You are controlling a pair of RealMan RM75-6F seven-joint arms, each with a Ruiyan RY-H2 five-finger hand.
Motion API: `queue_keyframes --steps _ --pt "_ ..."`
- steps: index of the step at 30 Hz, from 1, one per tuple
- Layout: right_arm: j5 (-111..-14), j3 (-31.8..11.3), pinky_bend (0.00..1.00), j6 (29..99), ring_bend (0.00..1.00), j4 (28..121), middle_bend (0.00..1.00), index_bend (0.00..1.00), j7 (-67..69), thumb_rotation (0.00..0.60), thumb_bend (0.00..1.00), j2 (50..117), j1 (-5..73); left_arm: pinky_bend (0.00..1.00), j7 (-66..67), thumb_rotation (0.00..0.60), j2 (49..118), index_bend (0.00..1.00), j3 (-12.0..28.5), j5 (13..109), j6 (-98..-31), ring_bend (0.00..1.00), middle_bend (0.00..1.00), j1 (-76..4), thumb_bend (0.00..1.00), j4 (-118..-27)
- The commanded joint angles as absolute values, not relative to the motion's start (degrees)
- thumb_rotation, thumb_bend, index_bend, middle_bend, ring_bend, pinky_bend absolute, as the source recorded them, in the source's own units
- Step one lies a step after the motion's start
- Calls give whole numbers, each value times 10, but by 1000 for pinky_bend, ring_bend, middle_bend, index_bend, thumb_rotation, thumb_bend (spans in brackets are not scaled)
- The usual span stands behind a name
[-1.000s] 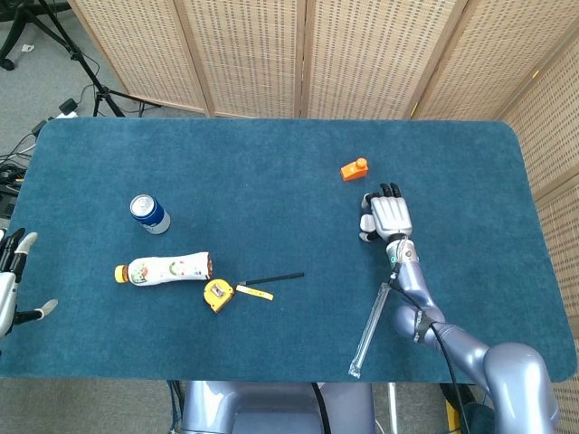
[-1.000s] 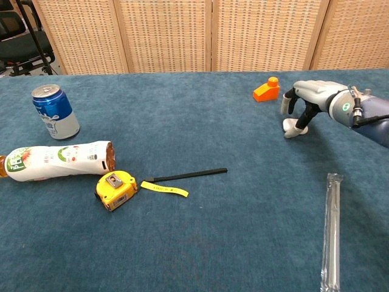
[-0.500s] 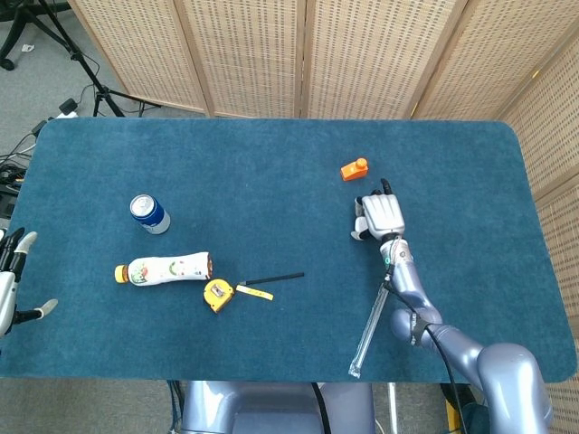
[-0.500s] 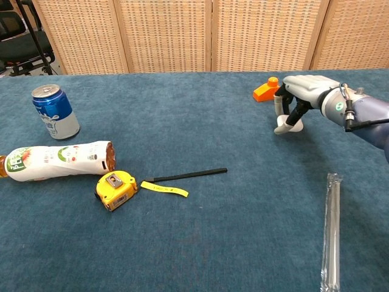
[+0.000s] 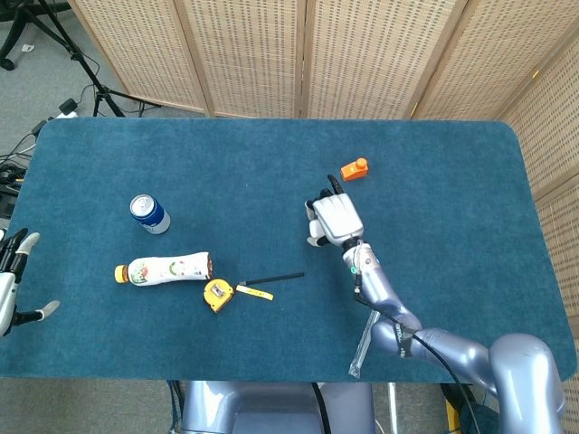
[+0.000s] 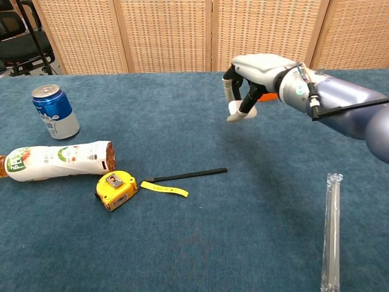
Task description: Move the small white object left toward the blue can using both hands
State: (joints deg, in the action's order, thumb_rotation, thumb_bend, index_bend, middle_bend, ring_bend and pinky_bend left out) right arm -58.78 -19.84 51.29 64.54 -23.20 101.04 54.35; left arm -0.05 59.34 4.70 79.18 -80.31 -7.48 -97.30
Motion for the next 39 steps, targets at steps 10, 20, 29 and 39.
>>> queue_keyframes --steps 10,20,29,39 --pt "-451 -230 19 506 305 570 583 586 -378 600 401 1132 636 0 -55 600 578 0 51 780 -784 0 0 -77 0 -953" --pt "-495 -170 19 526 305 642 583 586 -396 600 399 1128 615 0 -54 600 580 0 49 777 -770 0 0 -83 0 -949" --pt "-521 -141 19 565 305 727 563 586 -407 600 377 1102 588 0 -48 600 581 0 48 781 -773 0 0 -83 0 -953" --pt "-389 -131 0 555 0 837 0 2 -512 600 0 1021 581 0 -52 600 579 0 46 785 -774 0 0 -82 0 -954"
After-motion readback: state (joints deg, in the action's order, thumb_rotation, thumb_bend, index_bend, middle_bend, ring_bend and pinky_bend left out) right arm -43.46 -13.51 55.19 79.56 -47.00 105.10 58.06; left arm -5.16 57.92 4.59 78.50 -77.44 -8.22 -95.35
